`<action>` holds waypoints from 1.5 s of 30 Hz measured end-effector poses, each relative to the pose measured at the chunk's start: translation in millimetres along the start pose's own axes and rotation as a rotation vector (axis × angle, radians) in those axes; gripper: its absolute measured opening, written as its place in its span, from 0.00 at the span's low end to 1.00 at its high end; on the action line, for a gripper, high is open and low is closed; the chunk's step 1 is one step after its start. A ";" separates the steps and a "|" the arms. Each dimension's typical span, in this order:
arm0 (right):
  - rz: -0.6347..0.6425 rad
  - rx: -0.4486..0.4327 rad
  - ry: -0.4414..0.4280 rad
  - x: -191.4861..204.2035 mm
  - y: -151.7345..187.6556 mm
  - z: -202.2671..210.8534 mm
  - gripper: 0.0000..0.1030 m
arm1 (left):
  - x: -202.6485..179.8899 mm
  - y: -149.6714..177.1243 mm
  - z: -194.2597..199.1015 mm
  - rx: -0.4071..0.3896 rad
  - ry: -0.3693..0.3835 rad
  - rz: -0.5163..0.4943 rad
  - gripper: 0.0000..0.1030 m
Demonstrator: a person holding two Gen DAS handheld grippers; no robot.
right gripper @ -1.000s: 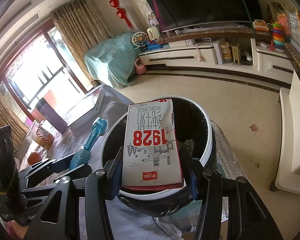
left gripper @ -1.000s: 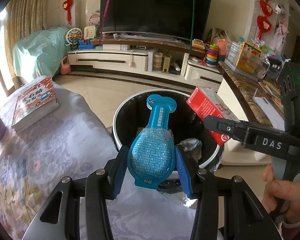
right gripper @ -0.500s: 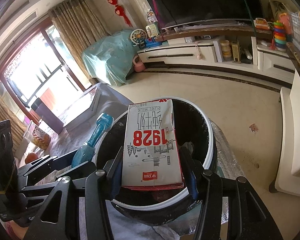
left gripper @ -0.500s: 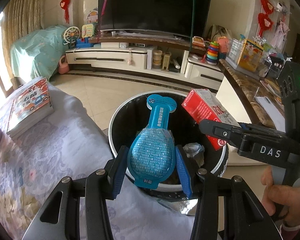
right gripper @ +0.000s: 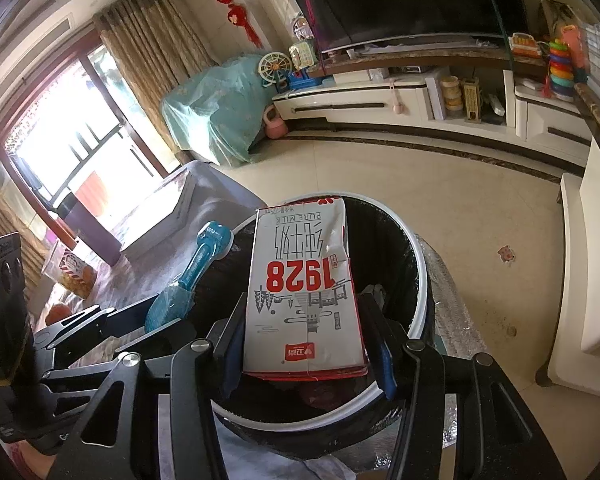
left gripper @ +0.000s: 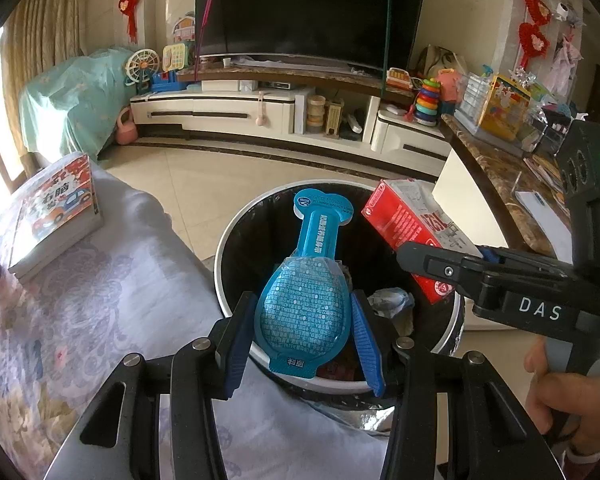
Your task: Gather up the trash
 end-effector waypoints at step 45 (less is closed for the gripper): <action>0.012 -0.138 0.025 67.7 111.8 61.9 0.94 | 21.9 181.1 92.4 -0.157 -0.036 0.225 0.78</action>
Point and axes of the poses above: each gripper's, at about its wrist camera, not at the fingertips, and z roughly against the way its jaws point, x to its left, y to its underside, the point moved 5 cm from there along -z, roughly the way its jaws point, and after that the axes turned 14 degrees about x, right-handed, at the moved point
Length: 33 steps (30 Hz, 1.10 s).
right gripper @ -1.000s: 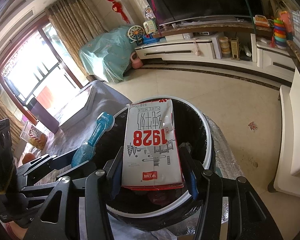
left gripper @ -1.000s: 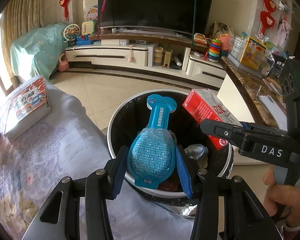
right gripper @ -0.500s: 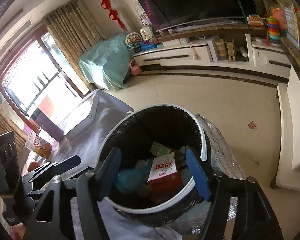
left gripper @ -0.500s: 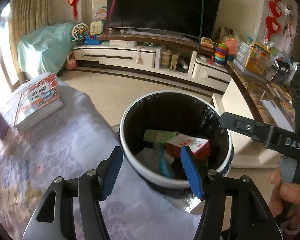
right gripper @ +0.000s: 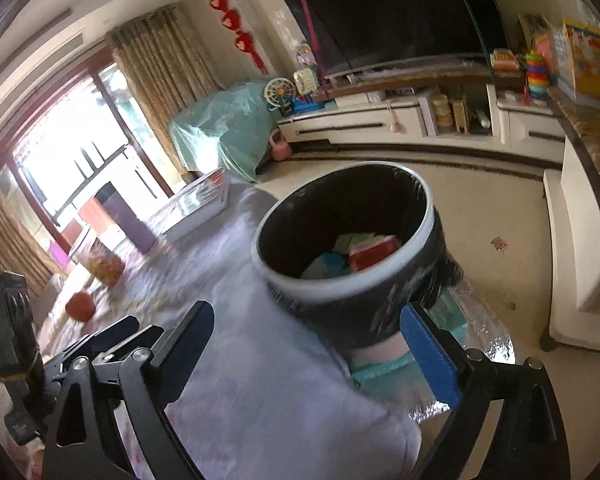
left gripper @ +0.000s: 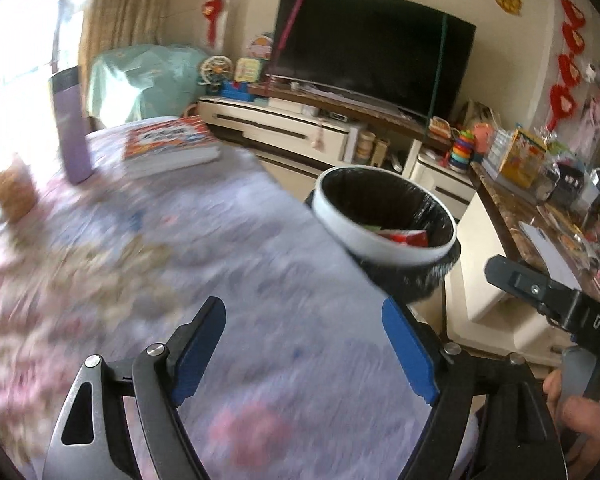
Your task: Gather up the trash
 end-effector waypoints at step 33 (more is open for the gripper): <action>0.278 -0.388 0.152 101.1 101.3 102.4 1.00 | 13.8 157.2 174.0 -0.362 -0.268 0.066 1.00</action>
Point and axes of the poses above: each gripper's, at about its wrist camera, not at the fingertips, and z roughly against the way its jaws point, x to its left, y to its underside, the point moved 5 cm from there along -z, roughly the way its jaws point, and after that the axes turned 14 degrees about x, right-handed, at the moved point
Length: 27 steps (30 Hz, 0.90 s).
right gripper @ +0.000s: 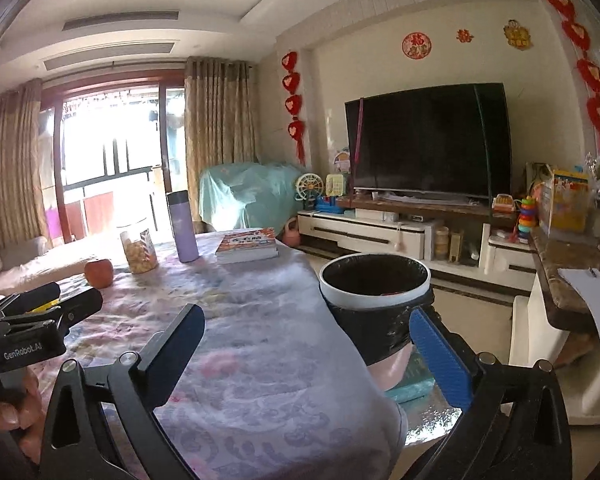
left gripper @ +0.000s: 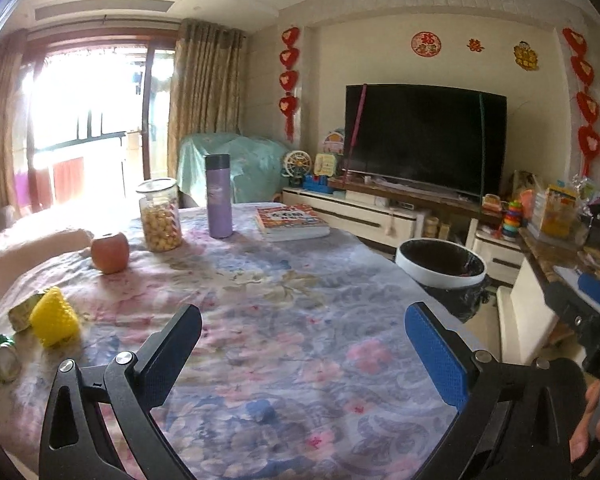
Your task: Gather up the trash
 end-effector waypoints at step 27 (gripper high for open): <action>-0.001 -0.003 -0.026 3.8 4.2 1.5 1.00 | 3.1 5.4 -4.3 -0.020 -0.033 -0.001 0.99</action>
Point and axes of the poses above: each gripper's, at about its wrist camera, not at the fingertips, and z roughly against the way its jaws point, x to its left, y to its underside, the point moved 5 cm from there along -z, roughly the way its jaws point, and after that the axes turned 14 degrees about x, right-handed, at the moved point
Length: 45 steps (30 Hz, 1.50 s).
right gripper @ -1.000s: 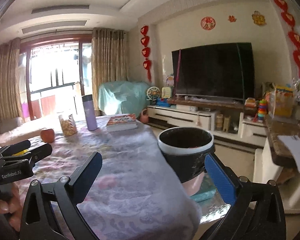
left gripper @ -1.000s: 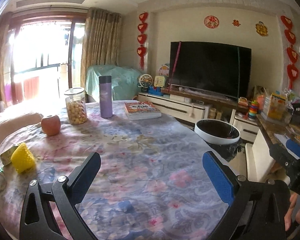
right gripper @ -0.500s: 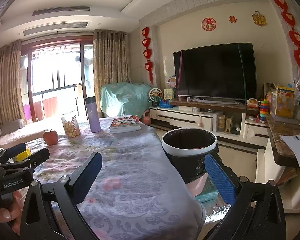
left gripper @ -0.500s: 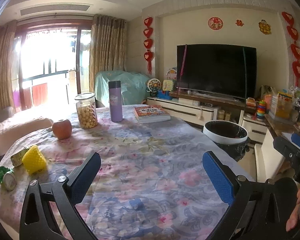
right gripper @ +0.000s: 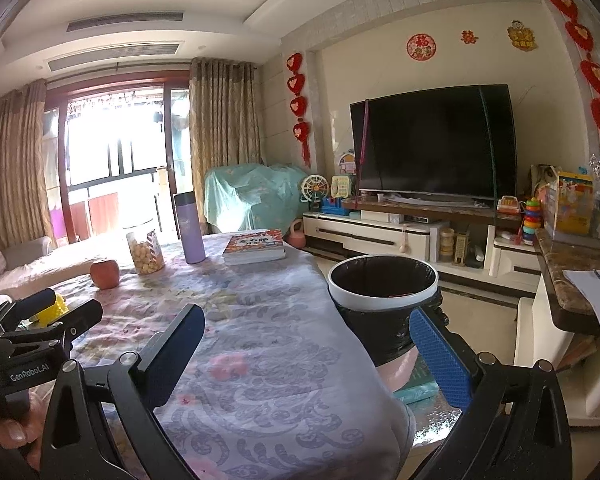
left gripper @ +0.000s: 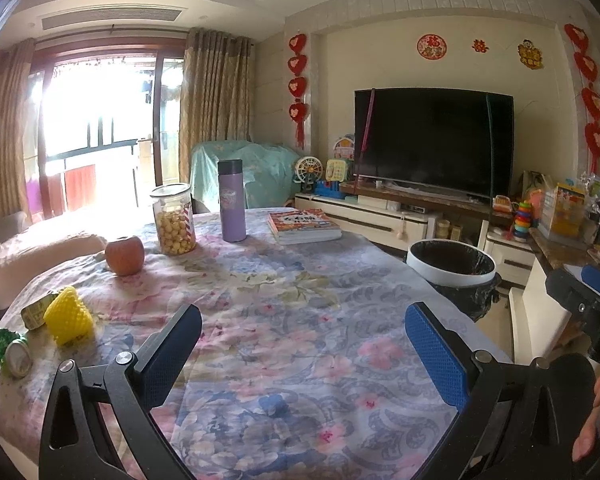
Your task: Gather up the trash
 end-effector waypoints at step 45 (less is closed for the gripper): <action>-0.016 0.011 -0.026 2.7 2.0 -0.1 1.00 | -1.1 3.5 -6.6 -0.003 -0.001 -0.025 0.99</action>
Point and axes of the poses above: each gripper's, at about its wrist camera, not at the fingertips, and z roughly against the way its jaws point, x to its left, y to its underside, the point moved 5 cm from there along -z, roughly the way its jaws point, and after that the axes turned 14 degrees about x, right-handed, at the moved point
